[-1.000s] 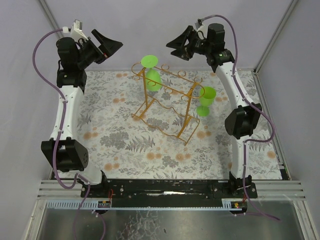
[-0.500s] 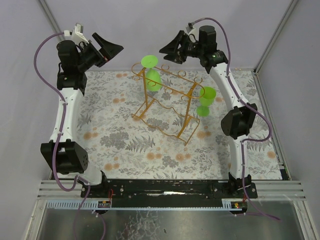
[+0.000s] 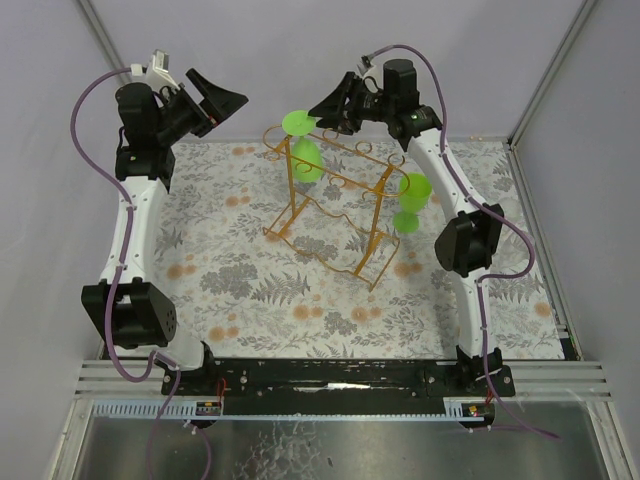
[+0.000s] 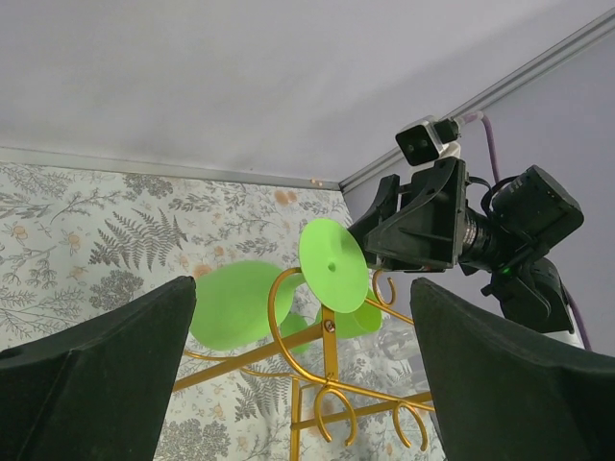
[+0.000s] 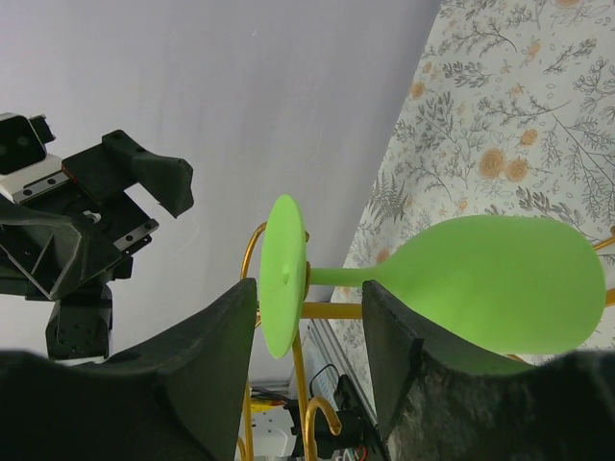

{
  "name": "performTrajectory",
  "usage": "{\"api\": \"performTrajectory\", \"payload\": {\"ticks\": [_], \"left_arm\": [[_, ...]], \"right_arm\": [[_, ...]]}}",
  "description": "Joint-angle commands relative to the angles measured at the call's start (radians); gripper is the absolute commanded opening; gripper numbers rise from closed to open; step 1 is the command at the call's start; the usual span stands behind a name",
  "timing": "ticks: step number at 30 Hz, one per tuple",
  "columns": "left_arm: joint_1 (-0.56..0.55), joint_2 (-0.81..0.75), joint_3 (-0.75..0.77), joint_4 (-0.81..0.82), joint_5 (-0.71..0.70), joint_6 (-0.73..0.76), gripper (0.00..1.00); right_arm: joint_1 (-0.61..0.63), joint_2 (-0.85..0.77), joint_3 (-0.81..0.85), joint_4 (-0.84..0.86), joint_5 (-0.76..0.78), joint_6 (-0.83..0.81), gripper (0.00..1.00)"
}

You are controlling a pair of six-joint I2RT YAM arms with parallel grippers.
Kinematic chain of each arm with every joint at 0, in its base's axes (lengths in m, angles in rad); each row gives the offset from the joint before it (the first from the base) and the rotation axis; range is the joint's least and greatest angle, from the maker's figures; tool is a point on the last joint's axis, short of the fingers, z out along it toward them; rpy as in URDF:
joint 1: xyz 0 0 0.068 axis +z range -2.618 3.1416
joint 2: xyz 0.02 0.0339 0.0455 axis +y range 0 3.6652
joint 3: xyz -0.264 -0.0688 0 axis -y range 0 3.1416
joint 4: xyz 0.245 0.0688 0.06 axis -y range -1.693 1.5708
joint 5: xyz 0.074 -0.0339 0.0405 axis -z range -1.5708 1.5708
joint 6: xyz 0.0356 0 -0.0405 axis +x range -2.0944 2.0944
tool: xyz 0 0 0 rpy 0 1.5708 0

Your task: Take the wine glass off the wine glass rack

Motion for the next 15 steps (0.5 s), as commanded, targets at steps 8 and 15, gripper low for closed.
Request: {"api": "performTrajectory", "payload": {"ticks": [8,15], "left_arm": [[0.0,-0.032,-0.023,0.039,0.029,-0.001,0.91],[-0.001,-0.033,-0.027,0.04,0.03,0.001,0.91]], "right_arm": [[0.012,-0.016,0.035,0.068,-0.048,0.023,0.44],[0.013,-0.015,0.03,0.072,-0.056,0.024,0.28]]}}
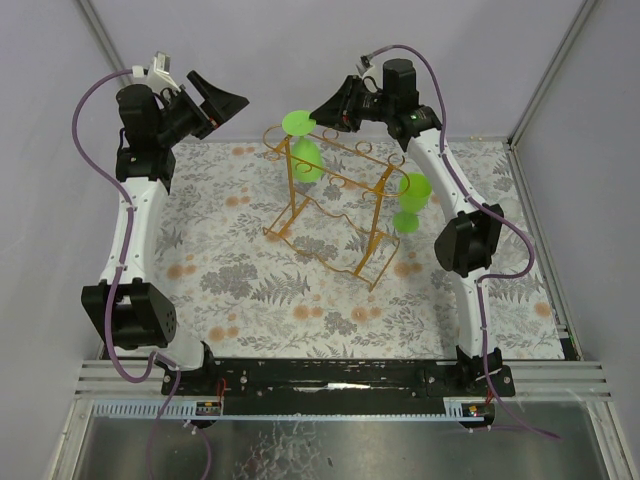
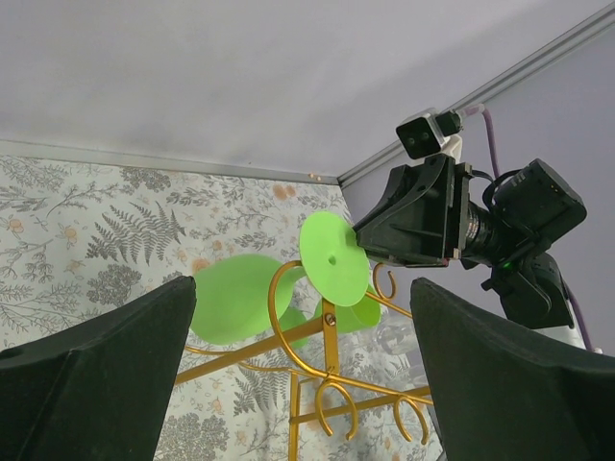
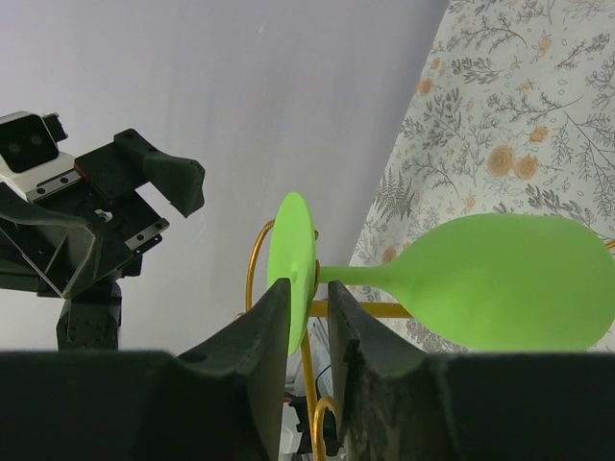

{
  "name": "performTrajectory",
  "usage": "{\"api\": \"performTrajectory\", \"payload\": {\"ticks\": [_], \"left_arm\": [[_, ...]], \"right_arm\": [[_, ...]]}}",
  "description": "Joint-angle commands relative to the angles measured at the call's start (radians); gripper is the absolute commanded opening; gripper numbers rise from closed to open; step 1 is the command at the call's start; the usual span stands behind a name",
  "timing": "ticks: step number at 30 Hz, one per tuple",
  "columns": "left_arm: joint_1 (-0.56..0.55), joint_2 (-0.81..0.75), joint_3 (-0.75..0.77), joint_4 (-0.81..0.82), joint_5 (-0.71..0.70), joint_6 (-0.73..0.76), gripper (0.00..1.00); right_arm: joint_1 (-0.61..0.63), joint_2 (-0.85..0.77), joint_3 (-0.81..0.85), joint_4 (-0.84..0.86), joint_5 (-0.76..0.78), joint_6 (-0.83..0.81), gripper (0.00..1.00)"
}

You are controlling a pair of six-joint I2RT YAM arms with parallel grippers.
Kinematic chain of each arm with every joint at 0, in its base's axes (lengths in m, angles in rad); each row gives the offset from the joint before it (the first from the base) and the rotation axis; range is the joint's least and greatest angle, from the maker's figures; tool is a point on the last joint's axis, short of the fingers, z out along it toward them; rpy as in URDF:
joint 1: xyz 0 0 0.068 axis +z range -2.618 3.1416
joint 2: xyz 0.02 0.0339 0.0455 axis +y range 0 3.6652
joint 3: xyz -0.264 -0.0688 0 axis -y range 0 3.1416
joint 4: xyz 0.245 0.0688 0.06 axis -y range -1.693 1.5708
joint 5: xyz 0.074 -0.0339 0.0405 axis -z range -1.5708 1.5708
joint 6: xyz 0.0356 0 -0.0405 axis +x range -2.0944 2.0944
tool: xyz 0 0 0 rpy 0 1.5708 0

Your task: Take the wine glass off the wine glass rack

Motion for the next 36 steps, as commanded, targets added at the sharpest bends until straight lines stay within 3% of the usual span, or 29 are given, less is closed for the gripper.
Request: {"api": "performTrajectory", "payload": {"ticks": [1,5,36], "left_arm": [[-0.001,-0.029,-0.014,0.04,0.018,0.002,0.91],[0.001,-0.031,-0.018,0.04,0.018,0.002,0.91],[0.0,-0.033,-0.025,0.043,0.029,-0.004,0.91]], "right_arm": [[0.008,-0.014,0.029,0.06,-0.047,0.009,0.23],[0.008,-0.02,0.027,0.064,-0.05,0.013,0.01],[-0.058,-0.112,-0.037,0.131,0.076,0.063,0.0]]}}
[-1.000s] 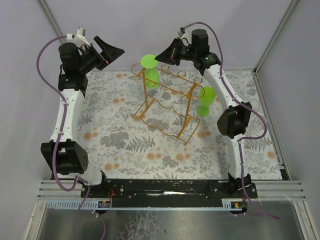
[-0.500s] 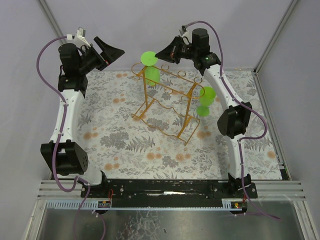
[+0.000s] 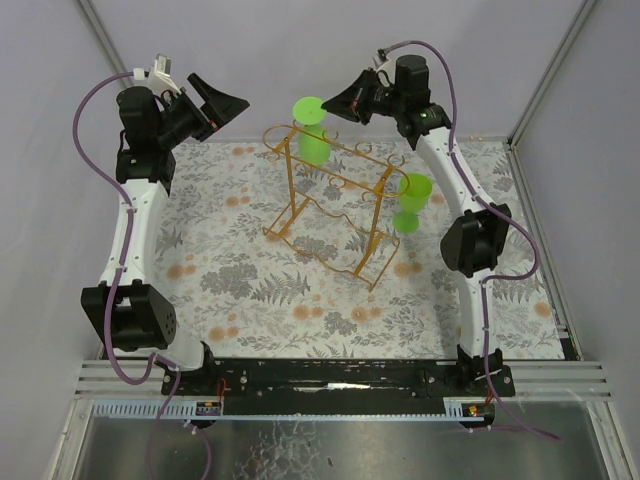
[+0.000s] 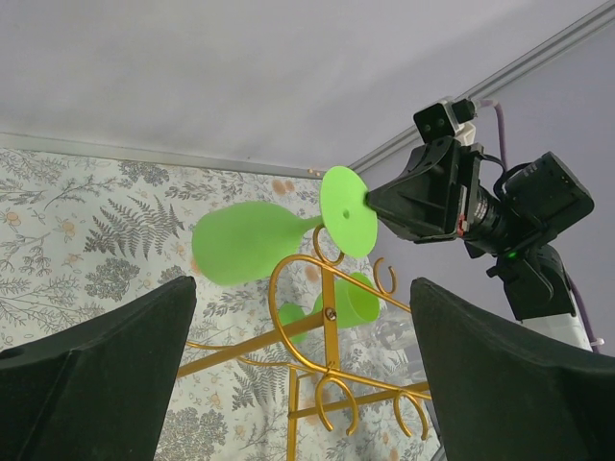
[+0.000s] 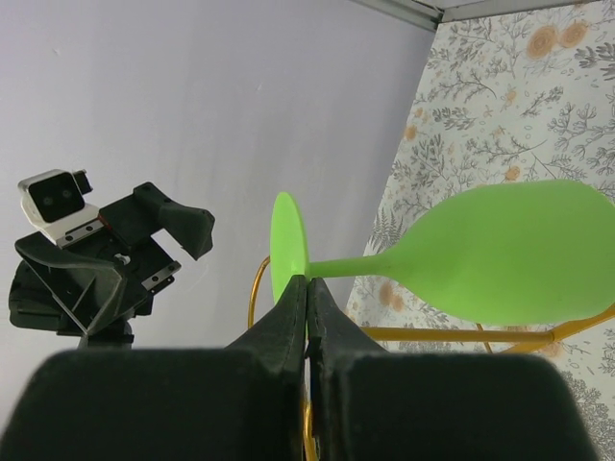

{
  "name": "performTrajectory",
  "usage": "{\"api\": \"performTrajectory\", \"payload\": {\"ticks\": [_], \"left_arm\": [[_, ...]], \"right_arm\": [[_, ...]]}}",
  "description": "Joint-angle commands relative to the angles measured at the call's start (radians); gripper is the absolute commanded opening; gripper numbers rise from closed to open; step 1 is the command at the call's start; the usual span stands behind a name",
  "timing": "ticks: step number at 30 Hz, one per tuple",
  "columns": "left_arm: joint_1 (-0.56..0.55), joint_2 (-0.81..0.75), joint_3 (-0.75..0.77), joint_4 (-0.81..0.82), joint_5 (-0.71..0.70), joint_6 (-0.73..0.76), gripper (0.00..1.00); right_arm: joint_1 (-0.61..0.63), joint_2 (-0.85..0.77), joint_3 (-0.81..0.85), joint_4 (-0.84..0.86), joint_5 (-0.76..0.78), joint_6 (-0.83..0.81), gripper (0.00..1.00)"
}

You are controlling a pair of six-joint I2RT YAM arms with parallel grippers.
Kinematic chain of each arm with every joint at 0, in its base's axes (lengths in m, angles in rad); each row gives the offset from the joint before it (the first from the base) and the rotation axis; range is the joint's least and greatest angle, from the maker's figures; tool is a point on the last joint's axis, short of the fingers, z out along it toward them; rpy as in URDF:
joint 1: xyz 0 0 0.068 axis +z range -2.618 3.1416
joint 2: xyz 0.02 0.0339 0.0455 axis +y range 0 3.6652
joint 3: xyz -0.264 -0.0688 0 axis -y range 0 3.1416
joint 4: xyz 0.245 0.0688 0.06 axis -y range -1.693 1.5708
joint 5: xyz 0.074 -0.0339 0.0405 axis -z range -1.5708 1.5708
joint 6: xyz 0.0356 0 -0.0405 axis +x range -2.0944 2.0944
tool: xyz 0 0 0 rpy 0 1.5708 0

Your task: Take the wine glass off the wine glass rack

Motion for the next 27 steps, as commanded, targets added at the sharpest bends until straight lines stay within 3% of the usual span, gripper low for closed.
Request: {"api": "performTrajectory", "payload": {"ticks": [1,7,16,22,27], "left_arm": [[0.0,-0.023,-0.005,0.042,0.021,-0.005,0.91],[-0.002,-0.026,0.006,0.044,0.046,-0.022,0.91],[-0.047,-0.025,0.147,0.045,0.102,-0.108,0.91],[-0.194,-0.012,0.257,0.054,0.12,-0.145,0.9],[-0.349,0.026,0.317,0.055,0.144,-0.148,0.9]], "right_arm": [[-0.019,-0.093,-0.002,0.068,0.013,0.015,0.0],[-0.069,-0.12,-0.008,0.067,0.044,0.012,0.0],[-0.316,-0.291,-0.089,0.026,0.035,-0.039,0.0],[-0.458,-0.488,-0.226,0.01,-0.037,-0.088,0.0],[-0.475,-0.654,-0.302,-0.047,-0.083,-0.143,0.0]]}}
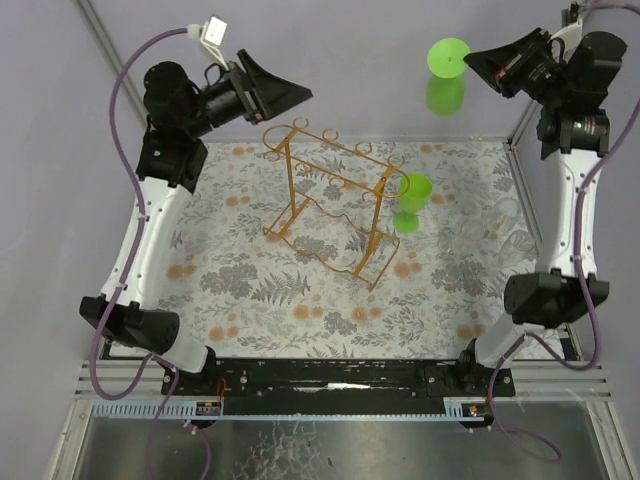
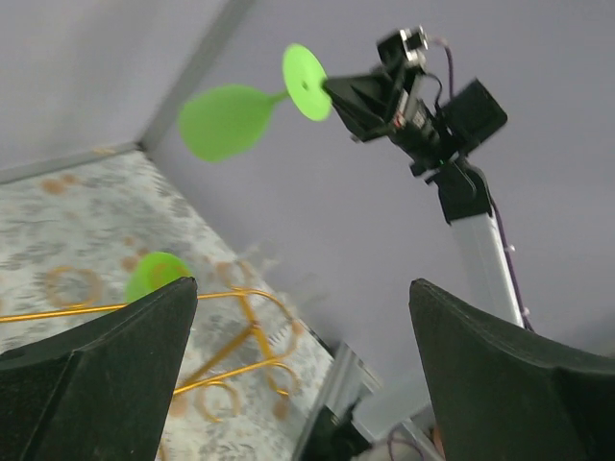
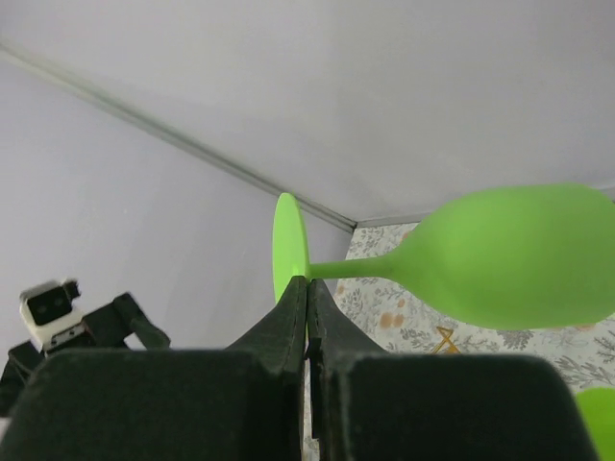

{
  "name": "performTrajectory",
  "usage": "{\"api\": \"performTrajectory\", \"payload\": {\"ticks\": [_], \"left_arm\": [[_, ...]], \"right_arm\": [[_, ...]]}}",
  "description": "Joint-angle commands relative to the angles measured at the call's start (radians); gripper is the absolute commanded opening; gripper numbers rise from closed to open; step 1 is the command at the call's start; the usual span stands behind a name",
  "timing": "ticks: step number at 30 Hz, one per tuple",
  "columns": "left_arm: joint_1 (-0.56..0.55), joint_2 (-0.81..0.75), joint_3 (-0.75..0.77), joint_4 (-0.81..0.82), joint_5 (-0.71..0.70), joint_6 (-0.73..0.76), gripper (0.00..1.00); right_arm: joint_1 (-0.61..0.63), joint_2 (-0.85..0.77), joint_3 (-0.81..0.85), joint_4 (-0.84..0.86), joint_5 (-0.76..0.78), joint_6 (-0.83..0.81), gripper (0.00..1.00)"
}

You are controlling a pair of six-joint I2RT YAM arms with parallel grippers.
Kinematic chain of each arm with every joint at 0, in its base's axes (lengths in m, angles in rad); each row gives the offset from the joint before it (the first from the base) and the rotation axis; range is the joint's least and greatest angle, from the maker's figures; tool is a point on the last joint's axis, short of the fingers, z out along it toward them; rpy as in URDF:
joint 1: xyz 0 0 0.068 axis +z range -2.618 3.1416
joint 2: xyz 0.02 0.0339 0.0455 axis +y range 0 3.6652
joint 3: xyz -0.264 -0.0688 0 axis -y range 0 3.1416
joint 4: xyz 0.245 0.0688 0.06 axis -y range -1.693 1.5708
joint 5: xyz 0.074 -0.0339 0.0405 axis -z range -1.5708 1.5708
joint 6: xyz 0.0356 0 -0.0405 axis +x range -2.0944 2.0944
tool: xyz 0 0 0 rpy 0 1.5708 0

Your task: Take the wine glass off the wine glass rack

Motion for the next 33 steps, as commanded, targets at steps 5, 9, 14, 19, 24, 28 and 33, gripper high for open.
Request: {"api": "performTrajectory", "payload": {"ticks": [5,9,14,19,24,28,33], "left_arm": [[-0.194,0.095,0.108,0.041,0.043,-0.029,0.88],[-0.254,0.165,0.181,0.04,0.032,-0.048,0.87],[-0.331,0.25,0.272,0.073,0.02,-0.106,0.87],[-0.414,0.299,0.322,0.102,0.009,-0.127,0.84],[-0.474,0.313,0.331,0.125,0.012,-0.134,0.82],[-0.495,0.321,0.339,0.133,0.011,-0.137,0.79],[-0.505,0.334,0.346,0.141,0.009,-0.141,0.74]], "right_arm": [[0.023,-0.311,-0.168,-0.032,-0.106,-0.089,0.0],[0.023,-0.424,-0.248,-0.066,-0.121,-0.103,0.0],[0.024,-0.514,-0.316,-0.094,-0.133,-0.117,0.0],[0.024,-0.556,-0.335,-0.125,-0.133,-0.137,0.0],[0.024,-0.566,-0.33,-0.146,-0.138,-0.147,0.0],[0.024,-0.571,-0.337,-0.149,-0.144,-0.148,0.0],[0.025,-0.595,-0.369,-0.132,-0.169,-0.134,0.0]]}}
